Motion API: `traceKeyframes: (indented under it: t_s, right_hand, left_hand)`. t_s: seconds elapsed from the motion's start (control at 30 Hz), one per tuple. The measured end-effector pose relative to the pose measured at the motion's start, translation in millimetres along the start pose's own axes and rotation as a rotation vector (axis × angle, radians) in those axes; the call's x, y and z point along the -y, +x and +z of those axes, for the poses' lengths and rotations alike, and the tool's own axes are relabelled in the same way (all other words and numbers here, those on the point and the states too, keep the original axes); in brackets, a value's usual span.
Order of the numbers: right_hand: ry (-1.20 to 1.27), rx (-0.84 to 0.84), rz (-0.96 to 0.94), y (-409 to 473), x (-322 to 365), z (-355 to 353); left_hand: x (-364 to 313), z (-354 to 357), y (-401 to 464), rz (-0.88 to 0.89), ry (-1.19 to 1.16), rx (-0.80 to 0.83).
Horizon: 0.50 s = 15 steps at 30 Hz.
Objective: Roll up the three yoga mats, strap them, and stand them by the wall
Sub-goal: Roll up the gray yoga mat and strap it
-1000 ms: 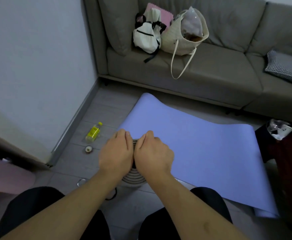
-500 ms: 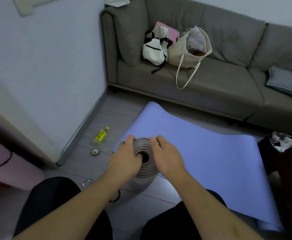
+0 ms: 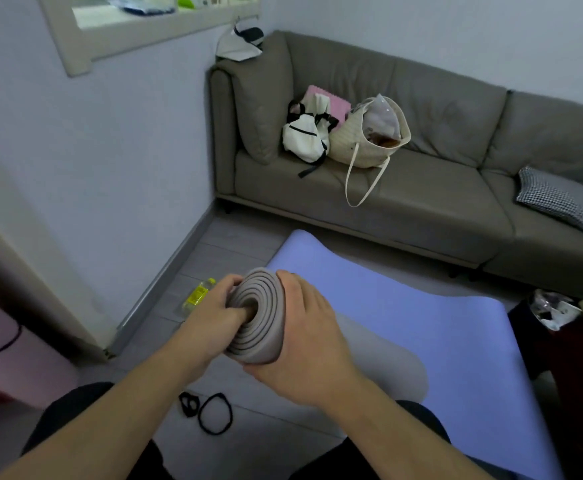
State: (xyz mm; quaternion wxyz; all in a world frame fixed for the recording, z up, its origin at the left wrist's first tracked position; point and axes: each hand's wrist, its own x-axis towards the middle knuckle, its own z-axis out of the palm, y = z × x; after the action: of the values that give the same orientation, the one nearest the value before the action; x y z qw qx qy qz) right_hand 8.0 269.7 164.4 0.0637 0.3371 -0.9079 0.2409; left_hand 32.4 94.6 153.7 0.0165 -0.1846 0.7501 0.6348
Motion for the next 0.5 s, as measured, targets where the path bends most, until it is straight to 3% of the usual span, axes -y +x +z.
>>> traceKeyframes:
  t_s: [0.5]
  right_hand:
    - [-0.022, -0.027, 0.028, 9.1, 12.4, -0.3]
  left_hand:
    - [-3.9, -10.2, 7.2, 0.039, 0.003, 0.019]
